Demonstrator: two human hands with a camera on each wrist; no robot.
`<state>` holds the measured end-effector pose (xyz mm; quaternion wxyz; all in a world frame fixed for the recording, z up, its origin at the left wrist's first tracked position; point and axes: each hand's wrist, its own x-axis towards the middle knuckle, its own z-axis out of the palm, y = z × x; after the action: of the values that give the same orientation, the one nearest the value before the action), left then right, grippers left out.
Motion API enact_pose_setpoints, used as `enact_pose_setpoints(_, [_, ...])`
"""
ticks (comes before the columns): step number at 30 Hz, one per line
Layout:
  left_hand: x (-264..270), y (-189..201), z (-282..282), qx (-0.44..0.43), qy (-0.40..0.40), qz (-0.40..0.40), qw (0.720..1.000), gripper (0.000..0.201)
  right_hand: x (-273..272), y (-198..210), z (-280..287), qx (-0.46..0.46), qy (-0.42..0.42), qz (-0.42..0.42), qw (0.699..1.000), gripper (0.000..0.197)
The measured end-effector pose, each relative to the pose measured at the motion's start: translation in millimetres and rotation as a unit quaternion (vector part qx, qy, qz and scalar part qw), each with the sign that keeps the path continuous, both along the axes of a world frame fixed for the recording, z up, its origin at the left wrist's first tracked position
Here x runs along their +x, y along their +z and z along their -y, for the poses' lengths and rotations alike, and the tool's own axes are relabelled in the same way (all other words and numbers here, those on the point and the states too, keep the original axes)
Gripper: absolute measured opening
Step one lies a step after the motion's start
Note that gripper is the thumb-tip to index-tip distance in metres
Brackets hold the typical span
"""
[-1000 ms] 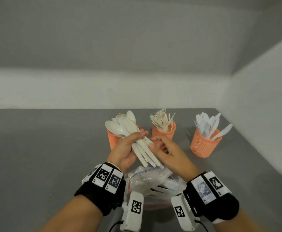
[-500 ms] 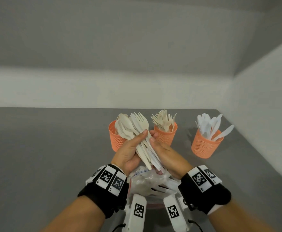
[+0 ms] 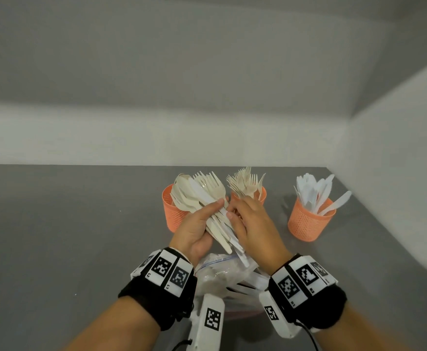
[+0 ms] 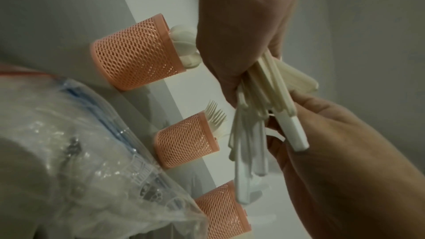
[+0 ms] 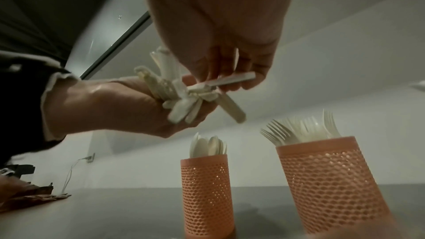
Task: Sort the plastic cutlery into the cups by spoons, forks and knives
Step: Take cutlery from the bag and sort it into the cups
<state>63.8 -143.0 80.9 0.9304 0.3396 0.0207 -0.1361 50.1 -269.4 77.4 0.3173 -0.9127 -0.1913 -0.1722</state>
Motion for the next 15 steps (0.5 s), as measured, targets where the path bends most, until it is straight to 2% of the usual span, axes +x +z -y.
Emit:
enact_pose_setpoints(2, [0,0,0,-0.016,-0.019,0.005,1.000,0.016,2,4,-1,0.005,0.016,-0.030,0.999,0.034])
enact_pose_setpoints(7, [1,1,-1,-0.017,-0.056,0.025,0.998,0.020,6,17,2,0.066,0.037,-0.098,0.992,0.001])
enact_pose_setpoints(10, [2,1,-1,0.001,-0.069,0.021,0.997,0.024,8,21,4,0.095,0.060,-0.143,0.983,0.010])
enact_pose_setpoints(15, [6,2,2,0.018,-0.055,0.015,0.998,0.015,13,23,6,0.076,0.034,-0.136,0.987,0.011])
